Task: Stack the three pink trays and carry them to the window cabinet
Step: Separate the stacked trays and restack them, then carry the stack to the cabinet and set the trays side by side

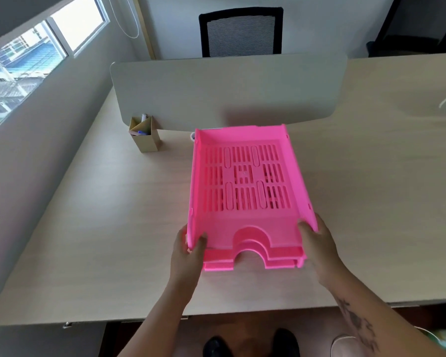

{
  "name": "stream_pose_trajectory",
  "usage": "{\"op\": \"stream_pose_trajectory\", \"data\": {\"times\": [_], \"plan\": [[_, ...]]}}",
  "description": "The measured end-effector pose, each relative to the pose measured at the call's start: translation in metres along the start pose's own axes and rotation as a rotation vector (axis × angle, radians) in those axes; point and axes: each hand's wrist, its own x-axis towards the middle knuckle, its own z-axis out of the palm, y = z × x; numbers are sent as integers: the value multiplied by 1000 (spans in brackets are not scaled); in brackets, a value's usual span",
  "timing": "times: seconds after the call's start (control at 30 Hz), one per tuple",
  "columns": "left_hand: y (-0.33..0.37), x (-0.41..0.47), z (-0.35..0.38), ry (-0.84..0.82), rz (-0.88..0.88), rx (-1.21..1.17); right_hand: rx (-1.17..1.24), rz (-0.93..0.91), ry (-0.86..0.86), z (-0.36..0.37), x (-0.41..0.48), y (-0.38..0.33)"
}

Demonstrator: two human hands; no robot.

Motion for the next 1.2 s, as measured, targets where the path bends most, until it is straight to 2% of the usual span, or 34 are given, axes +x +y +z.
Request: {"op": "stream_pose_trajectory", "data": {"times": [0.1, 0.2, 0.33, 0.5, 0.63, 0.83, 1.03, 1.2], "plan": [[-11, 5, 3, -96, -132, -104, 82, 126, -66, 2, 3, 22], [-20, 10, 7, -124, -176, -153, 152, 197, -93, 5, 7, 34], [-16, 14, 7, -80, -153, -226, 222, 168, -105, 8, 10, 28], [0, -13, 0, 19, -100, -309, 251, 67, -218, 4, 5, 2], [20, -56, -17, 234, -35, -389, 229, -58, -406, 13, -3, -33], [29, -174, -76, 732, -20, -564, 184, -162, -822, 75, -69, -79], [6, -374, -125, 1175, 48, -643, 109, -196, -1306, 139, -234, -76], [-38, -544, -135, 1372, 143, -619, 47, -251, -1633, 160, -402, -36]]}}
